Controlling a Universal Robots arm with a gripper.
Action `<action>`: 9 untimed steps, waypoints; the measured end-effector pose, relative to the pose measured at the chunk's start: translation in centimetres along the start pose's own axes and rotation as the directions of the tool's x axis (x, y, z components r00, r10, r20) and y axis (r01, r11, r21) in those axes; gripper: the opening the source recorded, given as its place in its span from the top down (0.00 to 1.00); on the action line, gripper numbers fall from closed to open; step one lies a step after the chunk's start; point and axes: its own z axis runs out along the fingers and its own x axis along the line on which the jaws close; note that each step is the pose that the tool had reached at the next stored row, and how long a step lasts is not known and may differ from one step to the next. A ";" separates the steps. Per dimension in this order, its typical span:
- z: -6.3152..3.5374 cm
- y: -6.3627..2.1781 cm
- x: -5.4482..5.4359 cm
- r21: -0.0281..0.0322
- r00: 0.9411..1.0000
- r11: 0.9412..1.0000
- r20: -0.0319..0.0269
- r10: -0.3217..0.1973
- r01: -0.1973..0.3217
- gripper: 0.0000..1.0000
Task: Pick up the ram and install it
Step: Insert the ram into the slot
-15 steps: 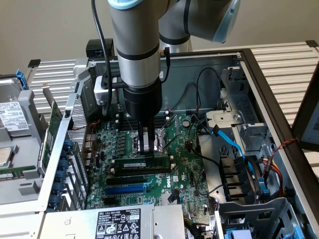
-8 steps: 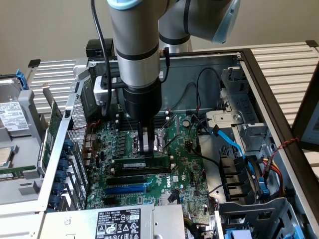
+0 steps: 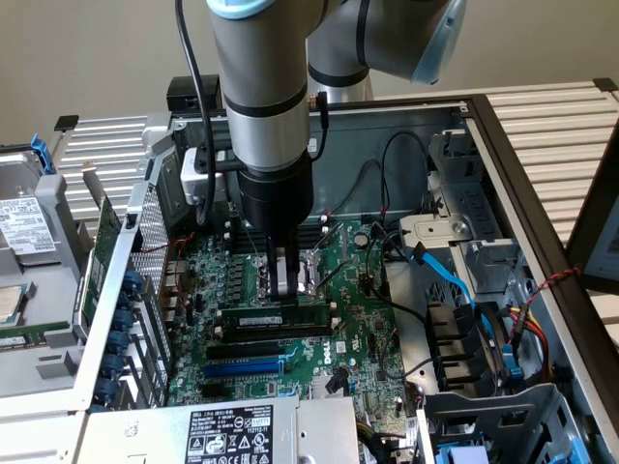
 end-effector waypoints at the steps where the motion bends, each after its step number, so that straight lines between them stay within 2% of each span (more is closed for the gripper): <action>1: 0.00 0.00 0.0 0.001 1.000 1.000 0.000 0.000 0.000 0.88; 9: -0.01 0.01 0.0 0.013 1.000 1.000 0.000 0.001 -0.001 0.88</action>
